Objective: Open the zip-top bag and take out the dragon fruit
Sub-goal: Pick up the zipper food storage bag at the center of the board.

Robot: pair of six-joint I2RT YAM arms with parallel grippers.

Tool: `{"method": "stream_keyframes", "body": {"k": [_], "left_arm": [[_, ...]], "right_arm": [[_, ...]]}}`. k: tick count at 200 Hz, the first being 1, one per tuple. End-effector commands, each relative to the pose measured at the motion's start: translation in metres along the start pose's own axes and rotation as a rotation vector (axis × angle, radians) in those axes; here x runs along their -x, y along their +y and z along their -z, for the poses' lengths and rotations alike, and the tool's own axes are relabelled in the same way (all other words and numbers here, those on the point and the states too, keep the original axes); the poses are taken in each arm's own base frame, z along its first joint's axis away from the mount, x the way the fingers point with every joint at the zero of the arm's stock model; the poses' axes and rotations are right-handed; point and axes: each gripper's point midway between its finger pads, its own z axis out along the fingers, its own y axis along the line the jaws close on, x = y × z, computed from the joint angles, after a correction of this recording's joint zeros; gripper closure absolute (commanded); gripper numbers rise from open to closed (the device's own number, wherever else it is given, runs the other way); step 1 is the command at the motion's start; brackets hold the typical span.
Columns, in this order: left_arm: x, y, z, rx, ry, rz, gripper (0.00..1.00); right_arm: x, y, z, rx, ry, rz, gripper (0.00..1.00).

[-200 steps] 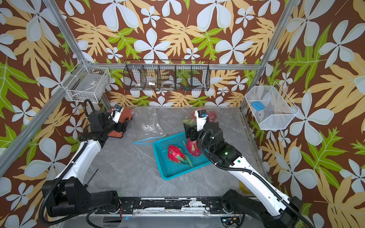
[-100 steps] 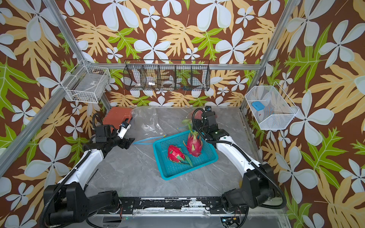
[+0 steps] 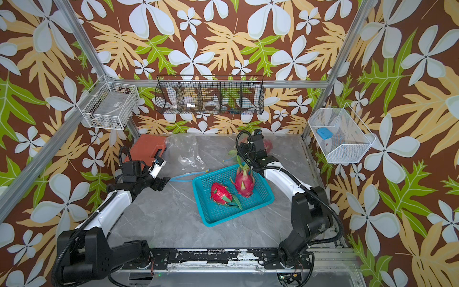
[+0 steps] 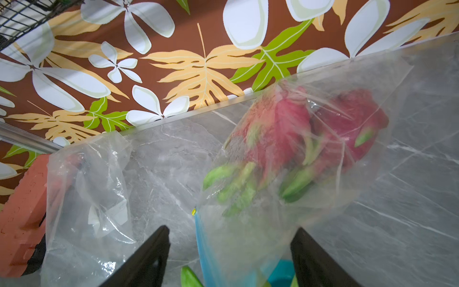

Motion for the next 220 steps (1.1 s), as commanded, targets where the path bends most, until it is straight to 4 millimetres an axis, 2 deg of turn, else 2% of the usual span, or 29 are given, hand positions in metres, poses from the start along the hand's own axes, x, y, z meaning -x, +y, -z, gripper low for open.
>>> {"method": "stream_keyframes", "body": {"k": [1,20,61,91,124,152,191,220], "left_arm": [[0.009,0.005,0.002,0.02,-0.033,-0.027,0.17],[0.01,0.005,0.003,0.025,-0.039,-0.028,0.17],[0.009,0.006,0.003,0.037,-0.045,-0.032,0.18],[0.013,0.01,0.005,0.059,-0.061,-0.027,0.18],[0.021,0.014,0.009,0.083,-0.087,-0.028,0.18],[0.025,0.018,0.011,0.1,-0.104,-0.023,0.17],[0.039,0.02,0.015,0.084,-0.156,0.004,0.15],[0.048,0.027,0.024,0.047,-0.21,0.063,0.15]], "right_arm": [[0.003,-0.004,-0.007,-0.043,-0.002,-0.01,0.45],[0.007,-0.005,-0.009,-0.059,-0.011,-0.011,0.67],[0.019,0.0,-0.013,-0.066,-0.022,-0.001,1.0],[0.039,0.024,-0.009,0.035,-0.054,-0.02,1.0],[0.076,0.067,0.006,0.192,-0.138,-0.032,1.0],[0.098,0.11,0.021,0.297,-0.173,0.022,1.0],[0.101,0.171,0.039,0.427,-0.174,0.113,1.0],[0.086,0.208,0.05,0.524,-0.154,0.144,1.0]]}}
